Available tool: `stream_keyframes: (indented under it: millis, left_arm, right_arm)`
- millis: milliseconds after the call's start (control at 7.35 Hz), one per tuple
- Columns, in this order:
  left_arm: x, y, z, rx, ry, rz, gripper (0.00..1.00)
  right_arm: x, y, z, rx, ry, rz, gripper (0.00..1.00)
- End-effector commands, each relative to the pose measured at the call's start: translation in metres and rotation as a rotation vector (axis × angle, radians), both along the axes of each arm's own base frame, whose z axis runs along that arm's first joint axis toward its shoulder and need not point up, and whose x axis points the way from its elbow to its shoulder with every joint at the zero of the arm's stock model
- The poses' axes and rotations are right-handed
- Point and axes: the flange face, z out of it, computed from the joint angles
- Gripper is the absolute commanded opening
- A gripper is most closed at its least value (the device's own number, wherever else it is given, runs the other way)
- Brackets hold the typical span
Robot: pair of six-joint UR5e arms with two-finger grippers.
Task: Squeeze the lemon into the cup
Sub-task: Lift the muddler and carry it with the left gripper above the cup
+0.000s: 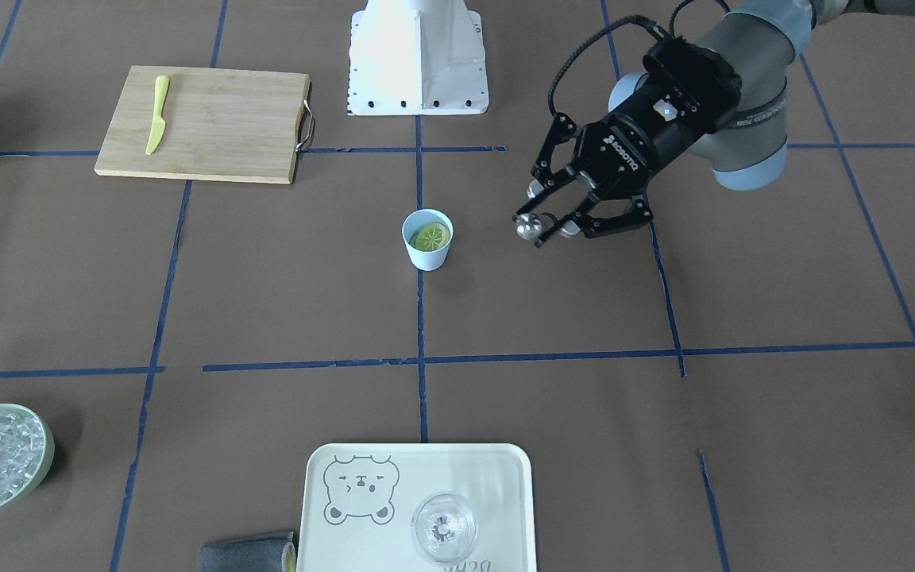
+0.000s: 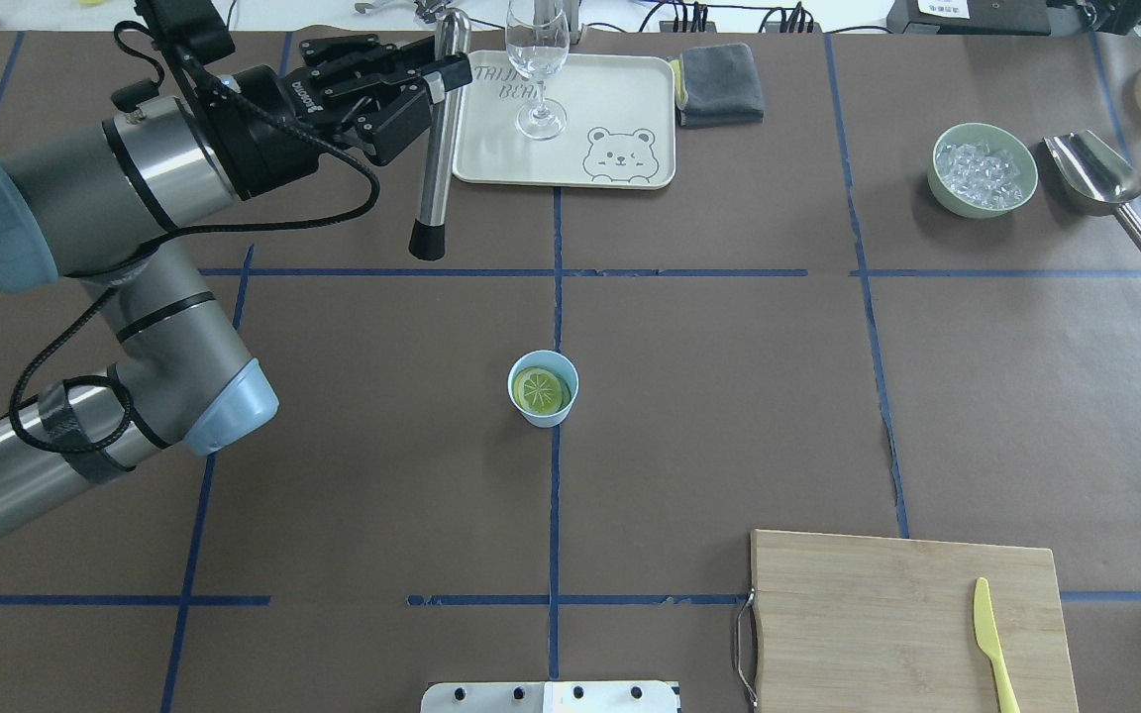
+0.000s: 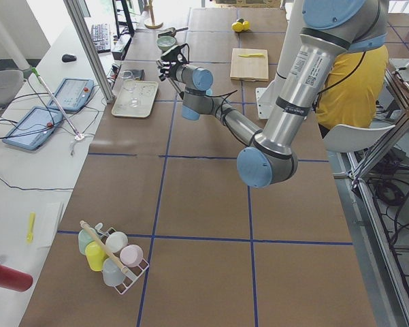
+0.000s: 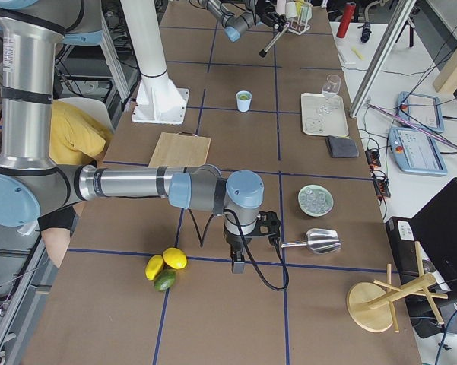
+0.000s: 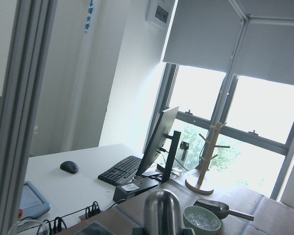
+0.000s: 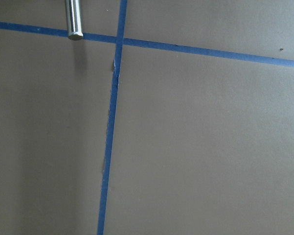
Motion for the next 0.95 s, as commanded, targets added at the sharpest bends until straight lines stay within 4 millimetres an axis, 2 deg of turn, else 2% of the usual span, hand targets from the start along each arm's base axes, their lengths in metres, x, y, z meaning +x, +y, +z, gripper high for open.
stream_keyframes:
  millis: [0,136,408,544,816]
  left_arm:
    - [0.038,0.034,0.009,0.190,0.150,0.020,0.00]
    - [0.065,0.038,0.025,0.235,0.153,-0.058,0.00]
    - [0.114,0.055,0.043,0.205,0.097,-0.118,0.00]
    - [0.131,0.059,0.055,0.200,0.050,-0.158,0.00]
    - [0.157,0.068,0.060,0.161,0.028,-0.189,0.00]
  right_arm:
    - [0.004,0.003,0.002,-0.005,0.000,0.011,1.00]
    - [0.004,0.004,0.003,-0.008,-0.001,0.012,1.00]
    - [0.009,0.005,0.004,-0.011,0.001,0.024,1.00]
    - [0.010,0.006,0.003,-0.009,0.001,0.027,1.00]
    - [0.011,0.006,0.004,-0.011,0.001,0.029,1.00]
